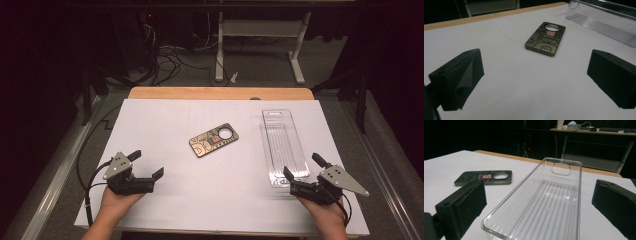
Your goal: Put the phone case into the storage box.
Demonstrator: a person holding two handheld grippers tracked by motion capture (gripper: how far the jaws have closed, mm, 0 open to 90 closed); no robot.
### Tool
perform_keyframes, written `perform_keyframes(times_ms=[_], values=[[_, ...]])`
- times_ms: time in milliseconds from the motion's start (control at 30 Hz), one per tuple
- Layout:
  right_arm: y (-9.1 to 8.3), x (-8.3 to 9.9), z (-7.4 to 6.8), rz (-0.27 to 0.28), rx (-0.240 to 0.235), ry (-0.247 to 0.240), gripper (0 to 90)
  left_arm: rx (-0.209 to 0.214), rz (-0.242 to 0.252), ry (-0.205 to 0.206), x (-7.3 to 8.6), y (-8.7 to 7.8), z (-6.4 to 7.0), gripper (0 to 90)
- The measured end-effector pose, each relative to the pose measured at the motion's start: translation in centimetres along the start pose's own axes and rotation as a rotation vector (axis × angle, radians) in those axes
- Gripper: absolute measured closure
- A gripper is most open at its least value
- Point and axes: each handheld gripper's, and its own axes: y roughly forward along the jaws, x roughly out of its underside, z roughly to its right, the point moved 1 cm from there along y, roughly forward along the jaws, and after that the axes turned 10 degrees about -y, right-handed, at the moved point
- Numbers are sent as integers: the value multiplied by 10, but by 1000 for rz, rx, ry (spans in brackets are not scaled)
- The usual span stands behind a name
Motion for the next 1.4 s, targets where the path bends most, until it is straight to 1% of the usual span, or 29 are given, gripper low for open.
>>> perform_keyframes(times_ms=[33,67,133,300,333,367,400,433,467,567,600,633,700,767,833,900,933,967,1000,1033,1067,1100,1133,1167,1200,1233,1333,1367,1400], values=[[0,0,0,0,-1,-3,3,-4,-17,2,-1,1,1,1],[0,0,0,0,-2,-2,2,-4,-17,2,-1,1,1,1],[-1,0,0,1,-3,1,2,-19,-10,1,-6,2,3,1],[-3,1,1,4,-4,5,2,-28,-15,-19,-15,4,3,1],[-4,1,1,4,-4,8,2,-23,-34,-37,-20,6,1,5],[-4,1,1,4,-4,8,2,-23,-34,-37,-20,6,1,9],[-4,2,2,4,-7,9,3,16,-37,-66,-23,10,-2,21],[-4,2,2,4,-7,9,3,16,-37,-66,-23,10,-2,34],[-5,2,3,5,-9,9,2,26,-49,-67,-25,12,-3,34],[-5,2,3,5,-10,9,2,12,-49,-52,-28,16,-3,37],[-6,2,3,7,-12,7,3,-3,-58,-61,-33,20,-3,38],[-6,2,4,7,-12,5,2,-3,-58,-61,-33,20,-3,39],[-6,2,4,9,-10,8,2,-5,-97,-83,-43,29,-6,57],[-6,1,3,10,-11,10,3,-9,-109,-96,-49,36,-8,93],[-6,1,3,13,-12,9,2,-14,-113,-107,-55,45,-9,119],[-6,1,3,15,-12,8,3,-34,-118,-109,-62,55,-10,155],[-6,1,3,15,-13,8,3,-32,-114,-114,-64,60,-10,165],[-6,1,3,14,-14,10,3,-15,-121,-117,-67,65,-12,164],[-6,1,3,14,-14,10,3,-15,-121,-117,-67,65,-12,165],[-6,1,2,14,-16,12,2,-28,-127,-110,-70,76,-12,183],[-6,1,2,14,-16,12,2,-28,-127,-110,-70,76,-12,198],[-6,1,3,14,-17,13,3,-36,-134,-96,-73,85,-14,218],[-6,1,3,14,-17,16,3,-53,-134,-86,-74,89,-14,230],[-6,1,3,14,-17,15,3,-53,-134,-86,-74,89,-14,255],[-7,1,3,14,-17,14,3,-57,-118,-83,-75,96,-16,297],[-7,2,3,15,-17,15,3,-55,-109,-90,-75,100,-18,345],[-7,2,3,16,-17,18,3,-57,-114,-105,-73,110,-22,461],[-7,2,3,16,-17,20,3,-63,-116,-106,-71,114,-23,512],[-8,2,3,16,-17,20,3,-81,-122,-105,-70,117,-24,561]])
